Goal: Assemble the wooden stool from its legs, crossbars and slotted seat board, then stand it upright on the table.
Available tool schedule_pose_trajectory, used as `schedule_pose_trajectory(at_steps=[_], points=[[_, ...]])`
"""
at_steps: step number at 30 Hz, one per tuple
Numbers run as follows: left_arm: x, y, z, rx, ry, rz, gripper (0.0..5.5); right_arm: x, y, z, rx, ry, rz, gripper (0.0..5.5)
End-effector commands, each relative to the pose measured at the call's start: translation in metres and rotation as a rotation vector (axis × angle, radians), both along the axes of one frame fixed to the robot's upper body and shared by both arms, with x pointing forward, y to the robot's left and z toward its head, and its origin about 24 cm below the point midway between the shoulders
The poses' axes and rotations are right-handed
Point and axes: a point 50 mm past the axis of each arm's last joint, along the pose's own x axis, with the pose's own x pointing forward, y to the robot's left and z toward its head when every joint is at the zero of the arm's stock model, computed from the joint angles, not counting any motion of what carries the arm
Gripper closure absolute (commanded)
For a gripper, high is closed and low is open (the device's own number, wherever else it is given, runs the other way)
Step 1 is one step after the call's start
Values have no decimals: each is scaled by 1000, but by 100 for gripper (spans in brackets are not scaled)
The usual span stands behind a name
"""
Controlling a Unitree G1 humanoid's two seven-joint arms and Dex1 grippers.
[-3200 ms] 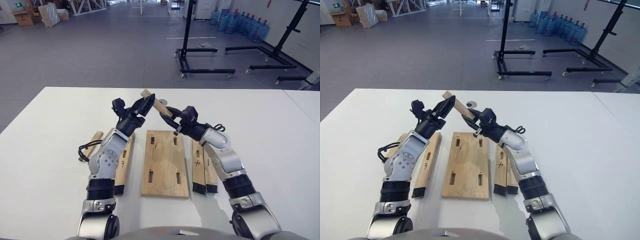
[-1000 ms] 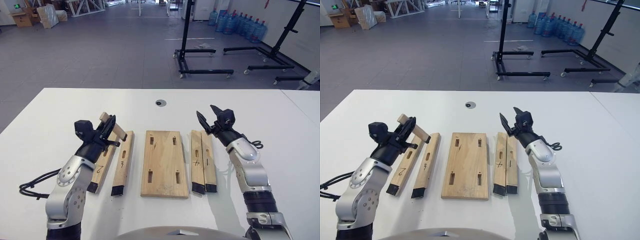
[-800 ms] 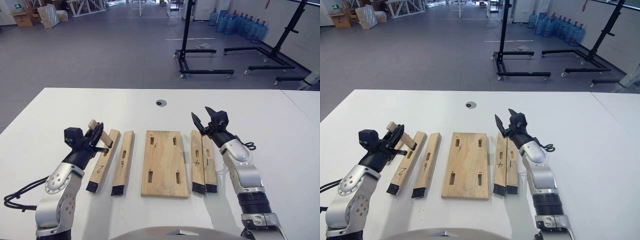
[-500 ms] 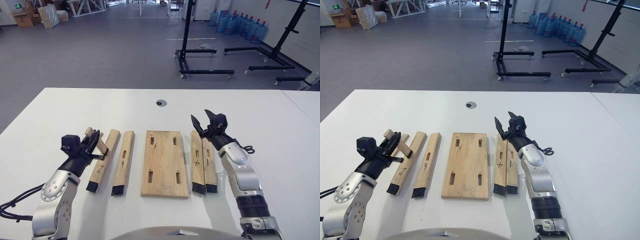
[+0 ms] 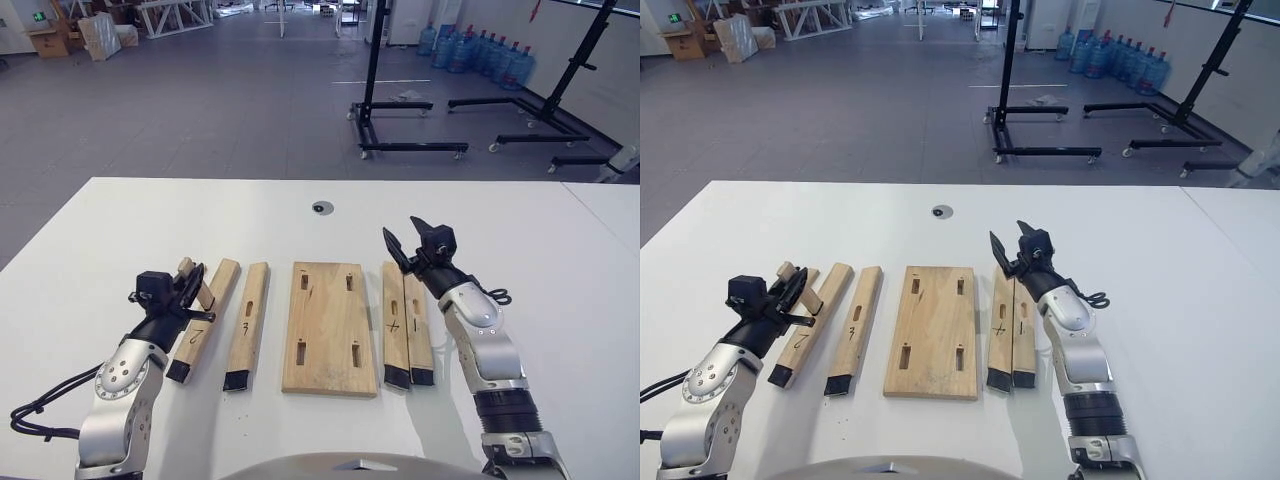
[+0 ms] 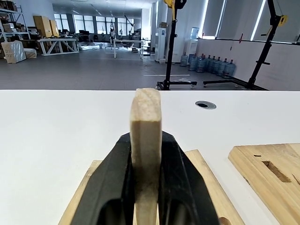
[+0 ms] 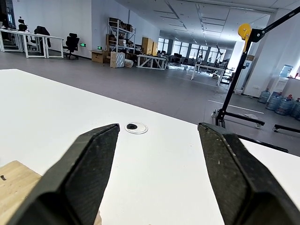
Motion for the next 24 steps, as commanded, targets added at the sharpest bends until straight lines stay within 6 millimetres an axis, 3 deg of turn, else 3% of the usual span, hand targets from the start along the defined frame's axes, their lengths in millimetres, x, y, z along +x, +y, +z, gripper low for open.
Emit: schedule_pose_trajectory(at_steps=[1, 7, 12, 18, 24], points=[[-8, -4, -18, -16, 133, 15, 511, 5, 0, 4, -35, -12, 14, 243], [-3, -8, -6, 4, 91, 27, 420, 6, -1, 5, -43, -18, 14, 243], [-1, 1, -6, 12, 36, 66, 344, 9, -2, 8, -41, -28, 8, 243], [0, 6, 16, 28, -113, 96, 344, 10, -5, 11, -41, -39, 1, 243], [14, -2, 50, -11, -240, 56, 344, 11, -2, 12, -23, -43, 2, 243]])
